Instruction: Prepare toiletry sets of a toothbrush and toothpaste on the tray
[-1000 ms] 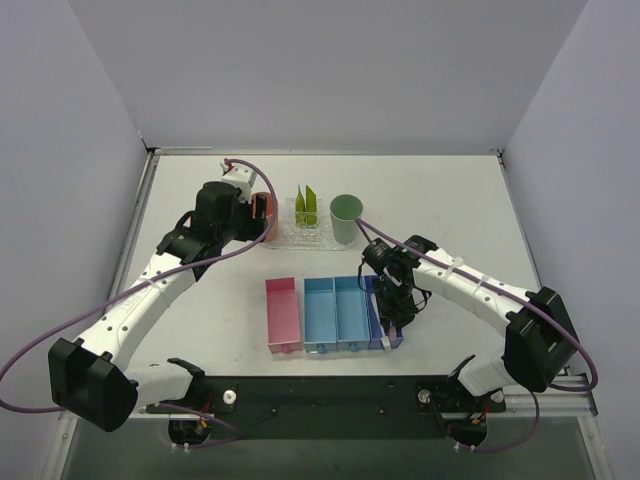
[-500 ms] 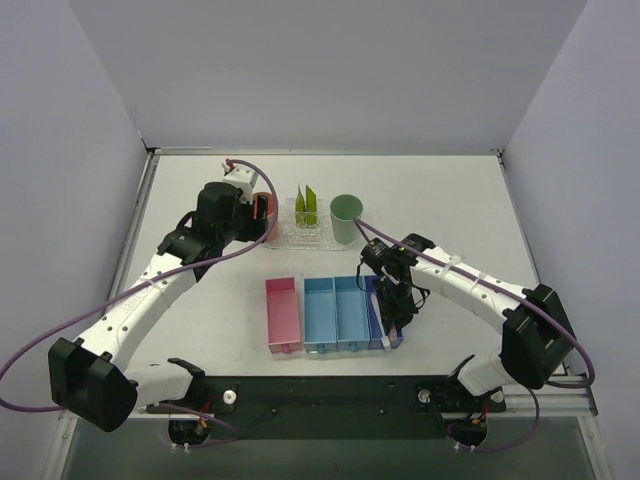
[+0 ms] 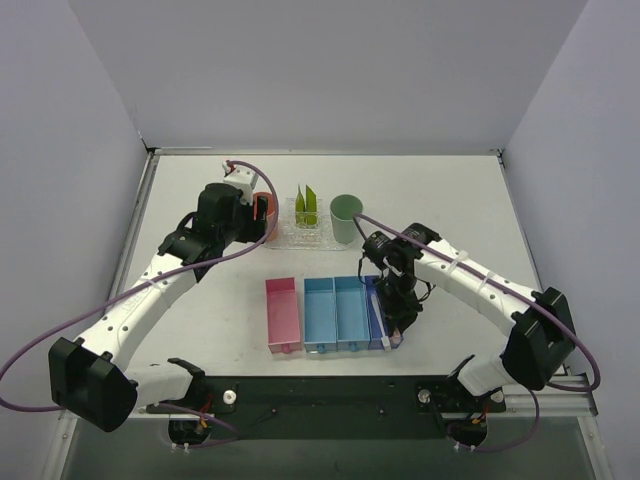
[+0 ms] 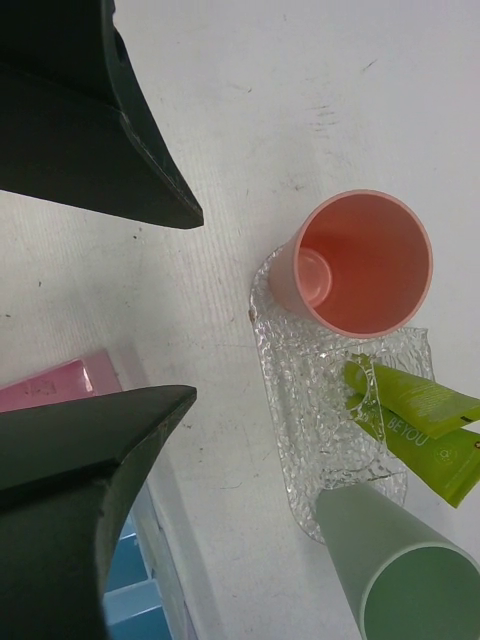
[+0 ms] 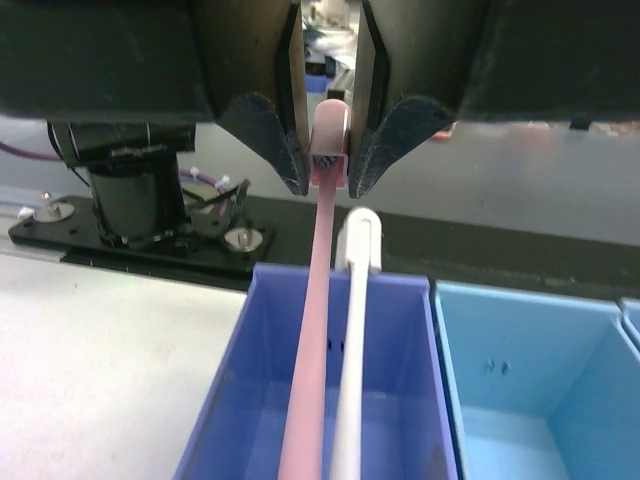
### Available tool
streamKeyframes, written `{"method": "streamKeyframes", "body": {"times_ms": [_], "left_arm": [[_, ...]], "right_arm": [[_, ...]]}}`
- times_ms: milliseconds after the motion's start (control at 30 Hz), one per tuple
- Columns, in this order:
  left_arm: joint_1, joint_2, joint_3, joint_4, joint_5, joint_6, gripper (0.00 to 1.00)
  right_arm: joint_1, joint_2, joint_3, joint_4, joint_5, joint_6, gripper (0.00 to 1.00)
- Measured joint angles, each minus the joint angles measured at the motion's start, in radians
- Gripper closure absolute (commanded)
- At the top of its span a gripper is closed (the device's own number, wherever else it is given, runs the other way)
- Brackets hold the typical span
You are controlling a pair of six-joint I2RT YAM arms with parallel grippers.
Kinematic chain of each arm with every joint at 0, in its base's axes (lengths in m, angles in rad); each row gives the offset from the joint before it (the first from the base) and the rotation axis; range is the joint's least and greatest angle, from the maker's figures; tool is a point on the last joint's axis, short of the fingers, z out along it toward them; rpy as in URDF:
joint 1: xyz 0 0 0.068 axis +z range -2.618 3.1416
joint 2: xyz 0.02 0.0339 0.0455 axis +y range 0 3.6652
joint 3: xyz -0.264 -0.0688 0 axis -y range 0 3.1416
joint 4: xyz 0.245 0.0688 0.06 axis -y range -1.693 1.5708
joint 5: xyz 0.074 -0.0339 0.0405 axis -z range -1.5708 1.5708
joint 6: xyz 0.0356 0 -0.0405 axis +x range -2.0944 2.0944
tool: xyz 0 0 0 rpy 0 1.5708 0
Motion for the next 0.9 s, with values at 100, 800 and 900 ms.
{"method": "streamKeyframes", "body": {"times_ms": [100,800,900], "left_arm": [[-0.001,0.0,-0.003,0.001,-0.003,0.006,0.26],[-0.001,-0.007,-0.019,0.002,-0.004,0.028,0.23],[0.005,-0.007,-0.018,0.002,0.001,0.027,0.23]], "right_arm": [[0.0,-0.014,0.015,-0.062,-0.02,-0.023,1.0],[-0.034,-0.043,0.322,-0.211,-0.114,-0.24,1.0],[-0.074,-0.02,0.388,-0.214,-0.132,-0.266,1.0]]}}
